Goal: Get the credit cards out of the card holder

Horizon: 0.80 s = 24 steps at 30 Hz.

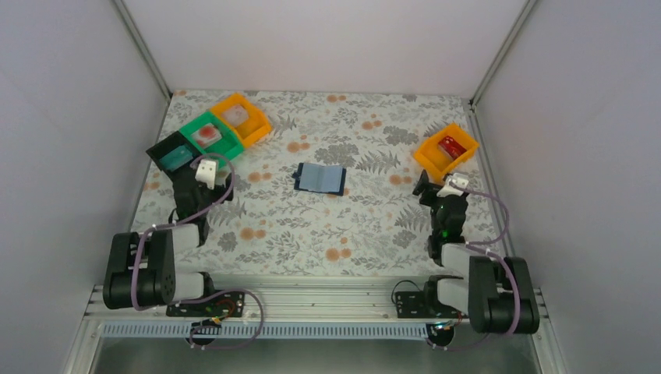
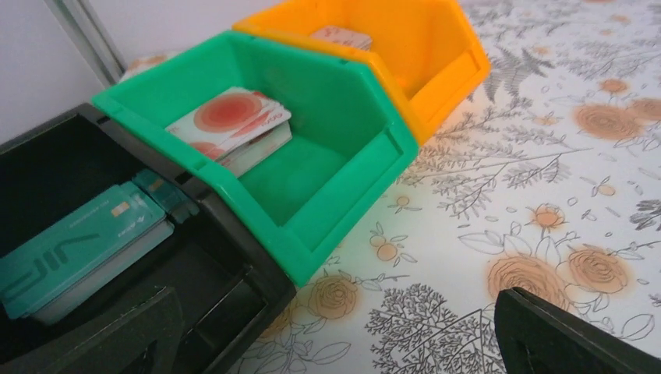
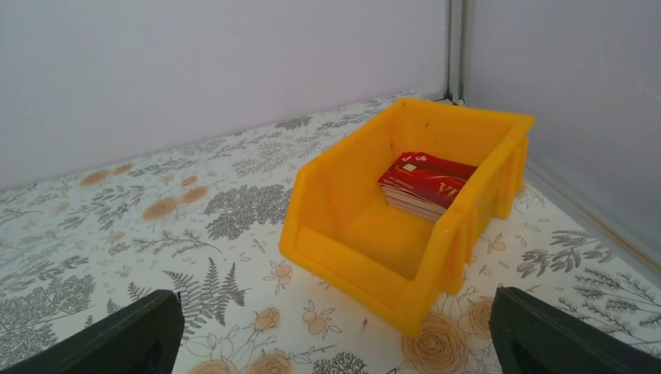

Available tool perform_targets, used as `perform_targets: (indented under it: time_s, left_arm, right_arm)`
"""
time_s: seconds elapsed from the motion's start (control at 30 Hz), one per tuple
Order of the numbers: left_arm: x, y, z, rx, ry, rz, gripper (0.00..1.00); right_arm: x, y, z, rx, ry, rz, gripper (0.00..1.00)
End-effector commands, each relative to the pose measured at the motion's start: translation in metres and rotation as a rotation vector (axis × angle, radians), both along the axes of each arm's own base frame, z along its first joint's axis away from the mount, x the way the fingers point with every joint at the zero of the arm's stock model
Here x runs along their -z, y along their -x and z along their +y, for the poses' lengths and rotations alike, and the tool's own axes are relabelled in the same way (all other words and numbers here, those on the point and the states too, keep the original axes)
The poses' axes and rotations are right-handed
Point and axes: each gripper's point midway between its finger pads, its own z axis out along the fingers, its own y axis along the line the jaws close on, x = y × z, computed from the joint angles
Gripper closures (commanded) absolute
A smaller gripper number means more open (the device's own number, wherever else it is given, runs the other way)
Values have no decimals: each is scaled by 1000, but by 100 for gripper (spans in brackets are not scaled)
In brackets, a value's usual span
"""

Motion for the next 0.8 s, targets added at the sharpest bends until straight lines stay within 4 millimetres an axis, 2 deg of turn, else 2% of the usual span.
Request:
perform_targets:
  time_s: [0.0, 0.13, 0.23, 0.33, 0.4, 0.63, 0.77]
  left_arm:
    - [-61, -9, -5, 33, -17, -304, 0]
    - [-56, -22, -7, 39, 40, -284, 0]
    - [-49, -31, -21, 87, 16, -296, 0]
    - [-49, -23, -27, 108, -6, -320, 0]
    - [-47, -15, -31, 124, -14, -359, 0]
    - [-44, -19, -27, 98, -7, -325, 0]
    - [-42, -25, -15, 24, 7, -307, 0]
  right_arm:
    - [-39, -9, -4, 9, 51, -174, 1]
    - [-35, -19, 3, -39, 103, -169, 1]
    - [-24, -34, 14, -113, 132, -139, 1]
    - [-9, -50, 20, -158, 140, -76, 1]
    - [-9, -54, 24, -183, 150, -70, 1]
    - [-8, -57, 29, -216, 160, -62, 1]
    - [-8, -58, 29, -217, 159, -62, 1]
